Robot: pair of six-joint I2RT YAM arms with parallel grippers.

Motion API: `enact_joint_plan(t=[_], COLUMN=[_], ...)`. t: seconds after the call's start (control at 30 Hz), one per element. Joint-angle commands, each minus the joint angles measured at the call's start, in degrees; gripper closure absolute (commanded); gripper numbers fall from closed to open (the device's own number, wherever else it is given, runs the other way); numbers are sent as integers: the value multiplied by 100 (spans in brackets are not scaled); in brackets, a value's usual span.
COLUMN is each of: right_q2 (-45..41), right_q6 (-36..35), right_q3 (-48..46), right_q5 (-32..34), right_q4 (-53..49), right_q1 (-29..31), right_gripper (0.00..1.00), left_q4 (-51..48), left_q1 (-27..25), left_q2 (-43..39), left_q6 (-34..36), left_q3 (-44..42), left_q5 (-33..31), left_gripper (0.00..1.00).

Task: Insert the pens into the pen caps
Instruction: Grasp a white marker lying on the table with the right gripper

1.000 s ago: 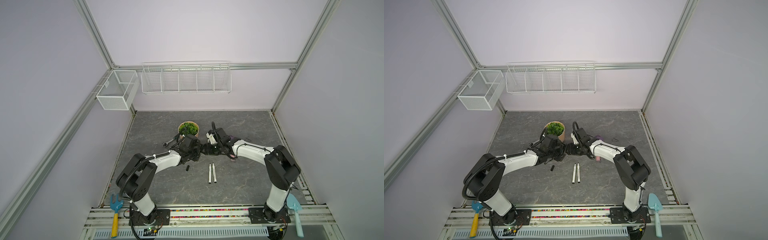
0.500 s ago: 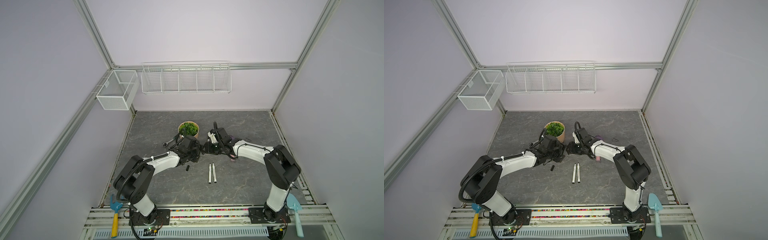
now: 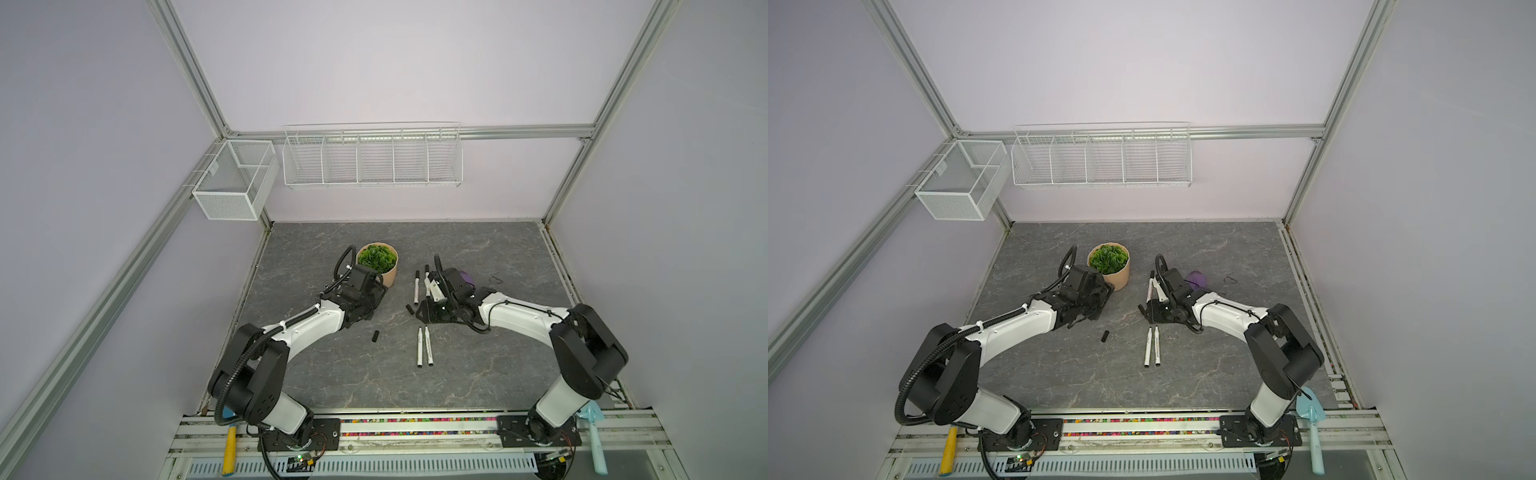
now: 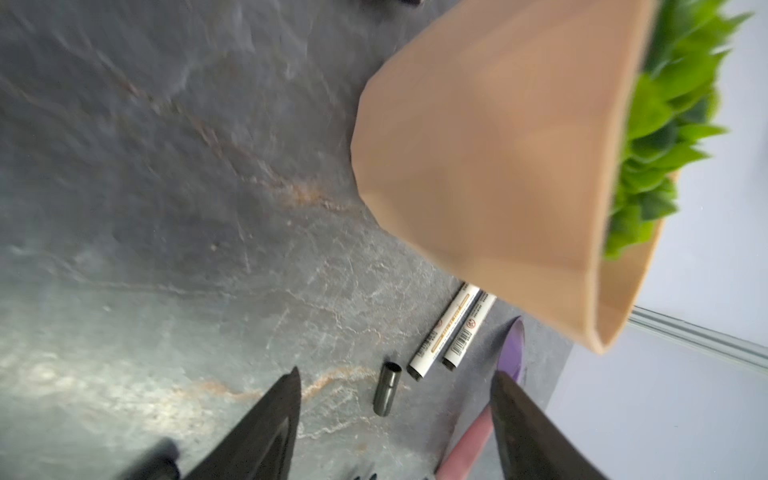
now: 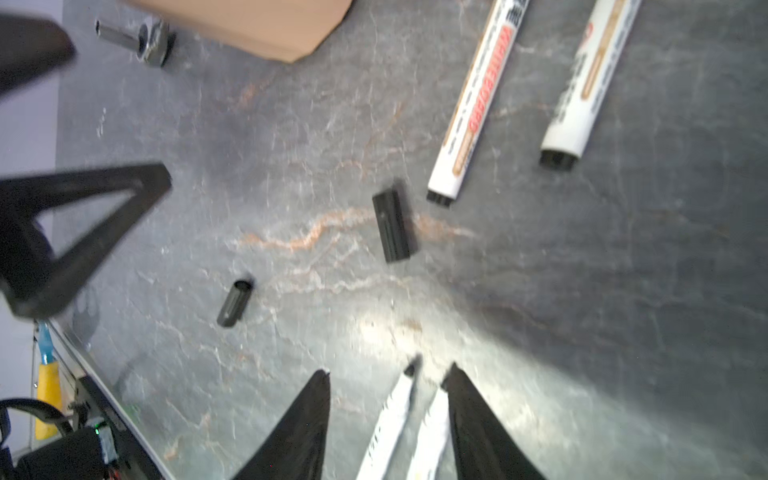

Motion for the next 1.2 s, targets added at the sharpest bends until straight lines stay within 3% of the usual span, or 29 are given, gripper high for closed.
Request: enact_joint_plan(t=[0.0,0.13,0.8,1.03,1.17], right_q2=[-278,-300,879,1070,449], right_q6=[-613,-833,-858,-637,-567], right_q3=[-133,-210,532,640,381], right_q5=[161,65,1538,1886,1477], right_q4=[-705,-1039,-2010,-1956,-1488], right_q1=[114,322,964,872,488], right_gripper=[51,51,61,84,87], left_q4=[-724,-995,-777,-328,212], left_q1=[-29,-84,-226,-244,-239], left_q2=[-10,173,-344,-498,-716], left_q6=[1387,2036,2403,3658,4309], left_q3=[374,507,333,301,3], left_q5=[-699,-913,-1378,-680,142], left_gripper=[28,27,29,30,30])
